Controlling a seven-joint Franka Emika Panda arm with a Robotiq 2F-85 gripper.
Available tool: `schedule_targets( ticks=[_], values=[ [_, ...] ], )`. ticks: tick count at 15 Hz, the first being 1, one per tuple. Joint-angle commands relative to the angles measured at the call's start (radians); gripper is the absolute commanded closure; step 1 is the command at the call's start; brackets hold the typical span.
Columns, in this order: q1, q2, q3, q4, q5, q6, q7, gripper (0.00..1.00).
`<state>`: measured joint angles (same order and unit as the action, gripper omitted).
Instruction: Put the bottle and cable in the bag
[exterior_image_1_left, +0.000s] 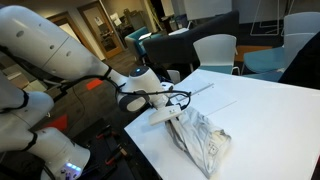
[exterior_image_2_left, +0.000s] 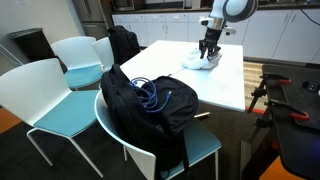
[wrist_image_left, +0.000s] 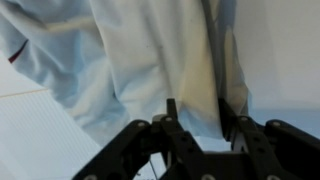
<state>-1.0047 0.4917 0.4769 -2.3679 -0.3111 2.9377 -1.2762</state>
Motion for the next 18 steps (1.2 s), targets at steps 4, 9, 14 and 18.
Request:
schedule_targets(
  ticks=[4,9,14,18],
  values=[
    [-0.154,-0.142,0.158,0.067,0.414,-0.241,-0.001,0.03],
    [0.111,-0.171,-0.189,0.213,0.427,-0.369,0.222,0.00],
    [0.271,-0.027,-0.406,0.388,0.484,-0.470,0.275,0.00],
    [0.289,0.099,-0.433,0.488,0.570,-0.447,0.281,0.00]
  ],
)
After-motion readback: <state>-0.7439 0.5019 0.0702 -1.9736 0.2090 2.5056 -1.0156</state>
